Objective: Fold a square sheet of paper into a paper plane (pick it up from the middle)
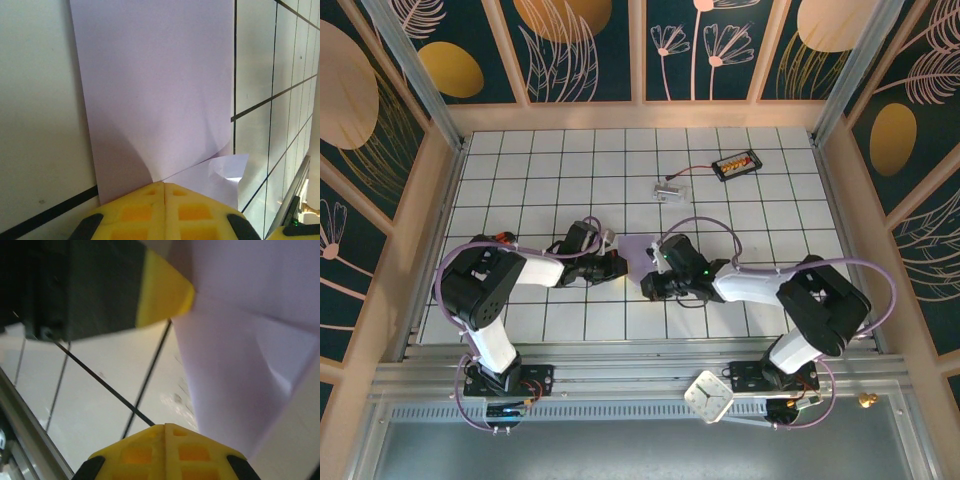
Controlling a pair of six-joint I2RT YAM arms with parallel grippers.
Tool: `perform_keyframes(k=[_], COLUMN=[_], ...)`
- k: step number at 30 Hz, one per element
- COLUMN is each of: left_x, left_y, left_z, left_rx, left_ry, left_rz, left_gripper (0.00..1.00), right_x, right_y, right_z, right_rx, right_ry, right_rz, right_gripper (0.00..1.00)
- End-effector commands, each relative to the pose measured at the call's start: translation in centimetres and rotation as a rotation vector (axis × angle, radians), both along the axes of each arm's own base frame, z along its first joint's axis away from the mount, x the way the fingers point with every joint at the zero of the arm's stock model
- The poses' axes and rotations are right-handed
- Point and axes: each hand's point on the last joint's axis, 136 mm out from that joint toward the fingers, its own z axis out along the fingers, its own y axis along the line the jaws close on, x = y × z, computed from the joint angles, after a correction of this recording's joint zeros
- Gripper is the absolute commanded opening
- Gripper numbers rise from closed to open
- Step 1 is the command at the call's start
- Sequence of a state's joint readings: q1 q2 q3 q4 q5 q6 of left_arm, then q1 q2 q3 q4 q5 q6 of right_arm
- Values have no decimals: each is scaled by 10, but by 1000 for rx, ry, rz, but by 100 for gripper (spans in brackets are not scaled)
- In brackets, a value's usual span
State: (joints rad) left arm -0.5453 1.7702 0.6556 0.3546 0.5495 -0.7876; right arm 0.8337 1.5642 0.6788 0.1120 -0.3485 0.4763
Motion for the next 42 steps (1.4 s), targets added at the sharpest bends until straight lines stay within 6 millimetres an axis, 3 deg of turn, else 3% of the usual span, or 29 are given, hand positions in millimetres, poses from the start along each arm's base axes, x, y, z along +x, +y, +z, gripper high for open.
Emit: perform_keyframes(k=[1,6,13,23,25,30,33,36,42], left_x=[-12,-11,-10,-14,-10,9,4,-10,-31], left_y=[20,21,33,40,33,12,2,-10,-35], left_z=[-41,-42,-55,-64,-53,18,49,55,37], left_rx=[144,163,260,304,269,100,-4,-54,-88], left_ry=[66,52,40,51,35,-83,-110,-88,-6], left_rz=[10,-8,-20,-33,-30,12,28,3,-71], left_gripper=[0,0,0,0,0,1,6,6,0], right_x=[9,8,-25,-46,-40,-28,-24,-17,-5], right_y=[10,-6,-39,-57,-54,-45,-41,-37,-25], right_z=[-7,-34,-57,-55,-52,-48,-49,-49,-48], right_rx=[3,-50,-116,-135,-129,-113,-109,-107,-81], right_ry=[15,61,142,159,145,127,124,114,107], right_rz=[29,16,9,-13,-25,-46,-54,-69,-84], right_gripper=[0,0,0,0,0,0,0,0,0])
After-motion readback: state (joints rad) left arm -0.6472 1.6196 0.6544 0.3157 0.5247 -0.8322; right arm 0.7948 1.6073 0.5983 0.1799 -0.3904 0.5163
